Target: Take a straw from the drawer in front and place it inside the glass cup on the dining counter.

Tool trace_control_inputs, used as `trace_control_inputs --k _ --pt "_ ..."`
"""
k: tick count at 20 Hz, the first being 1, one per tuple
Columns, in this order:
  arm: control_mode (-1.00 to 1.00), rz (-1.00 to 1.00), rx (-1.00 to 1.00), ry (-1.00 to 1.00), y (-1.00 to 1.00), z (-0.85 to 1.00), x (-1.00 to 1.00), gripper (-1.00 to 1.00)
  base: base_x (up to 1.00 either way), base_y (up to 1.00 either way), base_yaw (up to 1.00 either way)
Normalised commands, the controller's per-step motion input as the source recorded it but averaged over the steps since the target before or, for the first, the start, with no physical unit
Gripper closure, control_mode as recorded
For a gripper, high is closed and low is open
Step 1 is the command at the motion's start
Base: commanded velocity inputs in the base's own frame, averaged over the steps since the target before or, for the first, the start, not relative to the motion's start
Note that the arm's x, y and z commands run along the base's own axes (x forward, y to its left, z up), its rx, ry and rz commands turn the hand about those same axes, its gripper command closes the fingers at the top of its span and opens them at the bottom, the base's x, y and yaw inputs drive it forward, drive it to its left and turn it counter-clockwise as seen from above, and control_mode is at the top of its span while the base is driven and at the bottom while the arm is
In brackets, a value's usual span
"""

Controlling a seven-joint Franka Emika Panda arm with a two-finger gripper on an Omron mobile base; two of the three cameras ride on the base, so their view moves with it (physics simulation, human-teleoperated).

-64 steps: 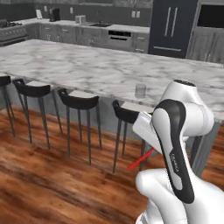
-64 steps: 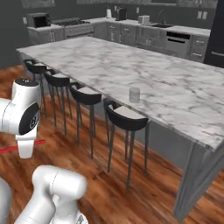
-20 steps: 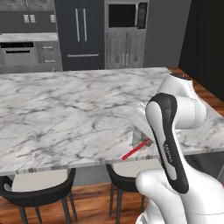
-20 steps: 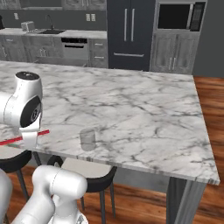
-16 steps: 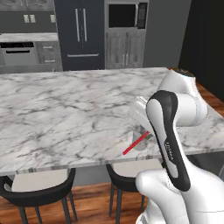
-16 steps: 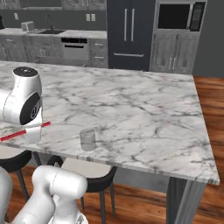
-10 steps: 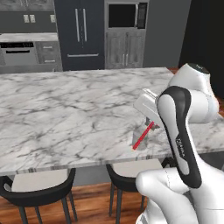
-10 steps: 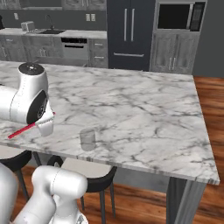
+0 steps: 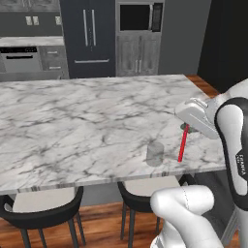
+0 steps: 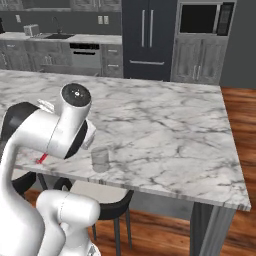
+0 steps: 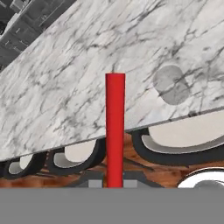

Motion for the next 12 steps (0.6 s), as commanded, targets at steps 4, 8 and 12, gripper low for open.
trace_control_inputs --k 4,8,12 --pt "-1.00 0.32 0.03 -0.31 0.00 0.03 0.52 1.00 0.00 0.00 0.00" --pt "-1.00 0.31 0.03 -0.25 0.00 0.00 0.53 1.00 0.00 0.00 0.00" --pt "-1.00 0.38 0.02 -0.25 -0.10 0.00 0.46 1.00 0.00 0.00 0.00"
